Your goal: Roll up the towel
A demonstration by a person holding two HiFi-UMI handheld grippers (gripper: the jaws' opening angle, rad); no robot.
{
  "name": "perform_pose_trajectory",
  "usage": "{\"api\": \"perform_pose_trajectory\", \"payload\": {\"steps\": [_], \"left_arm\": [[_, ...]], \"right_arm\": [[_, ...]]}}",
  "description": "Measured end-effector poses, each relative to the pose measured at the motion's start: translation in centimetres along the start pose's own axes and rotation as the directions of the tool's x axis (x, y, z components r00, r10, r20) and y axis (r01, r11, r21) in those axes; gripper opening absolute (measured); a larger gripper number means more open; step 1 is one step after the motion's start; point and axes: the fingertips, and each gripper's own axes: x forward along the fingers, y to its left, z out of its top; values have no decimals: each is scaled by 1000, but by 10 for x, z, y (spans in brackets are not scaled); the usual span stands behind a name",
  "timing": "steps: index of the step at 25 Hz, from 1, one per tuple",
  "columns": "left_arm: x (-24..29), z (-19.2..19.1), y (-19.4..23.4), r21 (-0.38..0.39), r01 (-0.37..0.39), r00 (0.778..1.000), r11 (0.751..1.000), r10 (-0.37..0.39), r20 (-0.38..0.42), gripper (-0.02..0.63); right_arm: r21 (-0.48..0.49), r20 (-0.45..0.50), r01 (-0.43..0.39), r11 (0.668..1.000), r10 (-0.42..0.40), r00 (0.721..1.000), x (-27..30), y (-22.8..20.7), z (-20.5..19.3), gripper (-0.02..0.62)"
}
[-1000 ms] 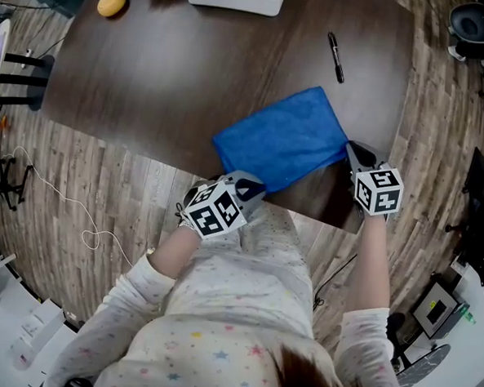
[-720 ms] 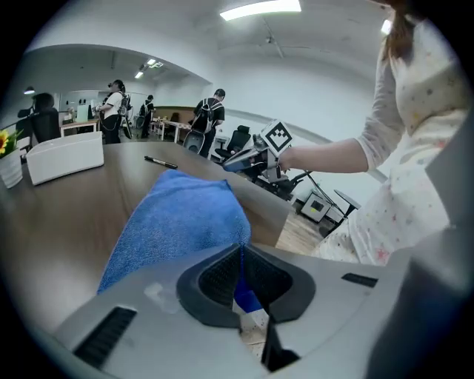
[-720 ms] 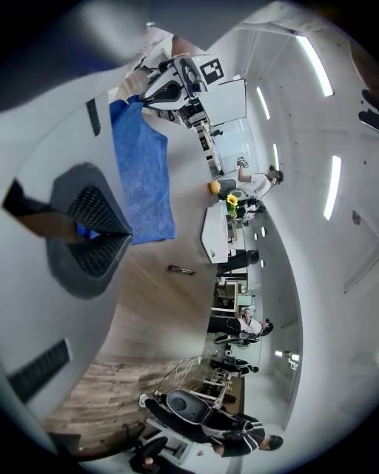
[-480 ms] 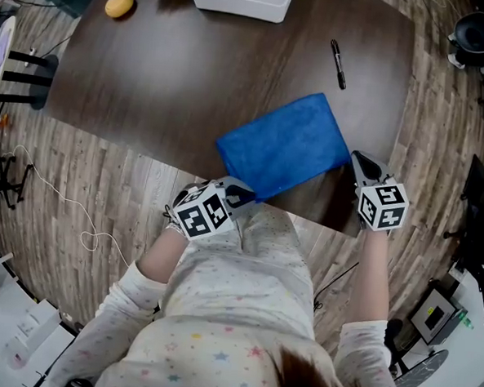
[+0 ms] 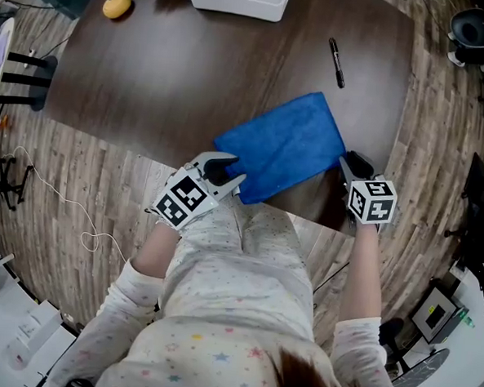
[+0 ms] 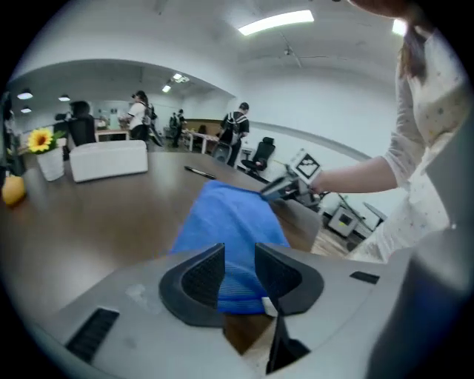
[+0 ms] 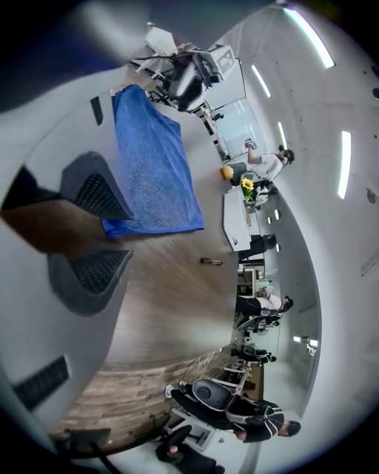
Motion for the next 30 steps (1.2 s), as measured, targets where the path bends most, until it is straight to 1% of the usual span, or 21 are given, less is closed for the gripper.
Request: {"api": "perform_pose_trajectory", "payload": {"steps": [1,2,3,4,5,7,9,11,14,17,20,23,27,30], "left_arm": [[-3,2,23,-2,-79,997,997,79,10,114],[-4,2,45,2,-149,989,989,149,6,112],[-5,0,63,9,-202,979,979,202,-8,114],[-3,-2,76,15,-233,972,972,233,-26,114],[1,-4,84,20,-241,969,970,242,-44,118],[11,-11,86,31,-208,973,978,210,-99,129],[20,-22,77,48,-154,973,987,160,-168,130],[24,-30,71,57,-135,970,989,143,-198,126],[21,-28,71,37,-146,969,989,150,-195,57],[19,-21,67,18,-138,974,990,139,-179,55],[20,-13,60,25,-118,980,993,120,-159,58],[20,-7,60,46,-105,983,993,110,-148,59],[12,-1,64,50,-92,988,995,98,-121,60],[6,3,67,57,-73,992,996,78,-97,69]], "right_arm": [[0,-4,0,1000,0,1000,0,1,-2,127],[1,-2,0,1000,0,1000,-1,2,-4,127],[1,1,-2,1000,2,1000,-1,3,-5,125],[-1,4,-6,1000,6,1000,-2,4,-6,119],[-3,5,-14,1000,14,1000,-2,6,-6,104],[-6,1,-35,999,35,999,0,10,-7,52],[-13,-12,-49,999,48,999,2,13,-6,41],[-28,-22,-41,999,41,999,1,12,-4,33],[-93,-24,11,996,-14,1000,-2,-1,3,23],[-133,-31,46,990,-51,998,1,-18,10,23],[-152,-37,75,985,-82,996,3,-32,14,24],[-141,-31,90,986,-95,995,3,-31,16,39],[-88,19,122,989,-120,993,-6,-18,19,90],[-58,48,160,985,-157,986,-17,-7,24,103]]}}
